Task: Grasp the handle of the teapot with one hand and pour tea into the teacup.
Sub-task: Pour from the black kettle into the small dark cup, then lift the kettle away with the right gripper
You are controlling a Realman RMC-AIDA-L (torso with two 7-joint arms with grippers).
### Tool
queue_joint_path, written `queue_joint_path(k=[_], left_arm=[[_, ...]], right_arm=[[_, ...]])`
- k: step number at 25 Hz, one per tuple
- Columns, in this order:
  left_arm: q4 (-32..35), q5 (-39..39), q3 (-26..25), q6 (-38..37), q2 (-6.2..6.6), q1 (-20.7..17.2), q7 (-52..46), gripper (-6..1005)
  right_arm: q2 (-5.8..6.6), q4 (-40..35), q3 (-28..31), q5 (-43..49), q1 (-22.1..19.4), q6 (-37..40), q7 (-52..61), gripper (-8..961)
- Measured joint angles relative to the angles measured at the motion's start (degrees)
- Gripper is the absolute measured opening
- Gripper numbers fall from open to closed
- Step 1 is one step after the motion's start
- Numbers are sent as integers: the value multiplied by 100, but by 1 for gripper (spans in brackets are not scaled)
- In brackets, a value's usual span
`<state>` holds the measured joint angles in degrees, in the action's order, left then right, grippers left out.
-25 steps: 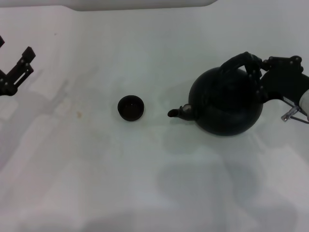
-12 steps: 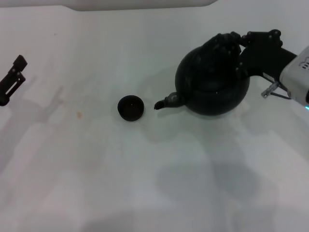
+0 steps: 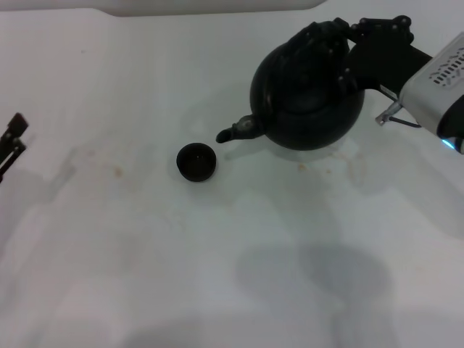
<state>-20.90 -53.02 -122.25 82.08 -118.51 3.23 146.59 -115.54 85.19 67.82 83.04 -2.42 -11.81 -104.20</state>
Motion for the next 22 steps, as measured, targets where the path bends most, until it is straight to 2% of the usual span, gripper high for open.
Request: queue_joint_path(k=[4,9,17,22], left_arm=[[259,11,-317,-69,2,-29,105,775],[338,40,-357,-177,-12,-52,133,773],[342,11,-334,-177,-23,-57,133,773],[342,10,-319,-169,-23,-45,133,773]], right_arm=[[11,47,-112,0,85,93,19,117],[10,49,-241,39,116,227,-14,117],[27,7,-942,133,304,1420,-126,116],[28,6,-1207,137,383,1798,-138,117]])
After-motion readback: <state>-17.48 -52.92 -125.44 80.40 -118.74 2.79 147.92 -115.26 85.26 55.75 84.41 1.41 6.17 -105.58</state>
